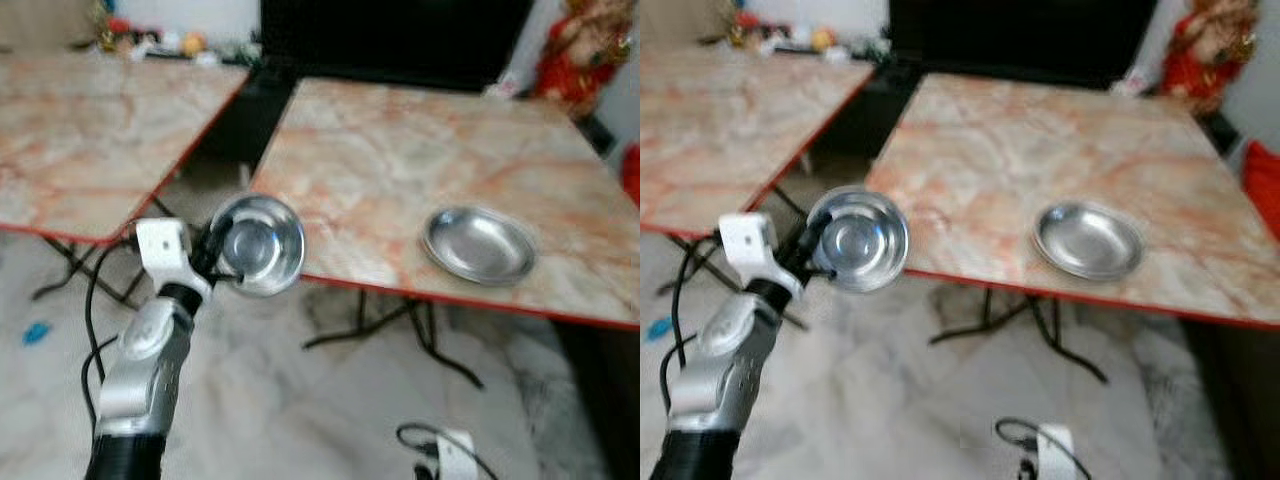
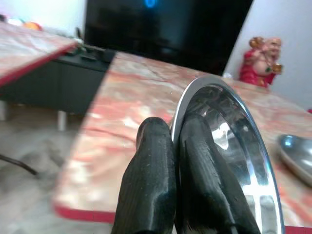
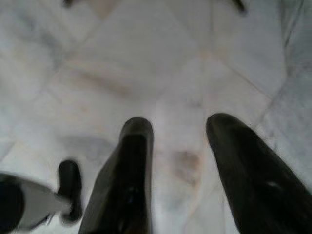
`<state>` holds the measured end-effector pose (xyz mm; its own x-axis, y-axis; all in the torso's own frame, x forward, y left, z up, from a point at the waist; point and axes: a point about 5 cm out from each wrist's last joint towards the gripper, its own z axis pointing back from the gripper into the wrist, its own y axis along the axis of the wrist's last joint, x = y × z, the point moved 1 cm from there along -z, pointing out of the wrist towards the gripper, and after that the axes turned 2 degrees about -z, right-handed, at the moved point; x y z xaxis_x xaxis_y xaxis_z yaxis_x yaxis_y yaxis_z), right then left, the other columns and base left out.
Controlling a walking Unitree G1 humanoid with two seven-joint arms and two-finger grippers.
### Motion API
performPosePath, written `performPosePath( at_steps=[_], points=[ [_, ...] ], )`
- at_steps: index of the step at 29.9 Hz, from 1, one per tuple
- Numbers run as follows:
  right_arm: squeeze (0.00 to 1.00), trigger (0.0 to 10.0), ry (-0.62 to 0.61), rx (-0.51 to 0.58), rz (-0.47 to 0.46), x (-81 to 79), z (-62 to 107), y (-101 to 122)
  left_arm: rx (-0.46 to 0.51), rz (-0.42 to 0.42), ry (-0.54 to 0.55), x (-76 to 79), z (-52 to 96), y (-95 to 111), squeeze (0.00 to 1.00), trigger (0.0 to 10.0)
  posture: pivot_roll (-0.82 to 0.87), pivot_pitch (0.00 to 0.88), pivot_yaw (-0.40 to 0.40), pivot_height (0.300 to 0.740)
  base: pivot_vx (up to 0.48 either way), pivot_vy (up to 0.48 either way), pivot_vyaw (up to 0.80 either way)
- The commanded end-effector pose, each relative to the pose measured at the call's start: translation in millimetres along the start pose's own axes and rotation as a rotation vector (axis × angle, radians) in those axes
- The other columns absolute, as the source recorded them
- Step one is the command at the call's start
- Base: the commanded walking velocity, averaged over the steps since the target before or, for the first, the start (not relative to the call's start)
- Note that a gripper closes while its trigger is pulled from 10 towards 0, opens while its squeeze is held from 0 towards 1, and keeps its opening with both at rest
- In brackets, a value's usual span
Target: Setting the table
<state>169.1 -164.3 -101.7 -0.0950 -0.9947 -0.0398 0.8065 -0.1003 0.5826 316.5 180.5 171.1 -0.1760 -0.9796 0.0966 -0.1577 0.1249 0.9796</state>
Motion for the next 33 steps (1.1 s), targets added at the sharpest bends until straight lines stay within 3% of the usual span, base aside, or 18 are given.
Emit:
performPosePath(
  at_steps=[1, 8, 12, 19, 32, 33],
  points=[
    [0.0, 10.0, -0.008, -0.028, -0.005, 2.1, 1.9, -9, 0.009, -0.011, -0.028, 6.0, -2.3, 4, 0.0, 10.0, 0.15, 0.028, -0.044, 0.74, 0.0, -0.356, -0.62],
    [0.0, 10.0, -0.022, -0.028, -0.003, 14.7, 4.8, -14, -0.018, -0.065, -0.086, 2.1, 0.5, 4, 0.0, 10.0, 0.15, 0.024, -0.051, 0.74, 0.0, -0.349, -0.09],
    [0.0, 10.0, -0.027, -0.027, 0.005, 19.9, 5.5, -14, -0.022, -0.086, -0.064, -3.0, 0.4, 4, 0.0, 10.0, 0.15, 0.018, -0.054, 0.74, 0.0, -0.34, 0.0],
    [0.0, 10.0, -0.028, -0.028, 0.011, 24.5, 5.8, -14, -0.024, -0.07, -0.049, 0.0, 2.0, -1, 0.0, 10.0, 0.15, 0.008, -0.062, 0.74, 0.0, -0.327, 0.0],
    [0.0, 10.0, -0.01, -0.02, 0.015, 11.3, 1.9, -6, -0.023, -0.06, -0.043, 0.4, -0.4, -1, 0.0, 10.0, 0.15, 0.0, -0.058, 0.74, 0.0, -0.275, 0.0],
    [0.0, 10.0, -0.011, -0.019, 0.01, 10.5, 1.9, -6, -0.031, -0.027, -0.032, -0.6, -0.5, -2, 0.0, 10.0, 0.15, 0.003, -0.056, 0.74, 0.0, 0.0, 0.0]
  ],
)
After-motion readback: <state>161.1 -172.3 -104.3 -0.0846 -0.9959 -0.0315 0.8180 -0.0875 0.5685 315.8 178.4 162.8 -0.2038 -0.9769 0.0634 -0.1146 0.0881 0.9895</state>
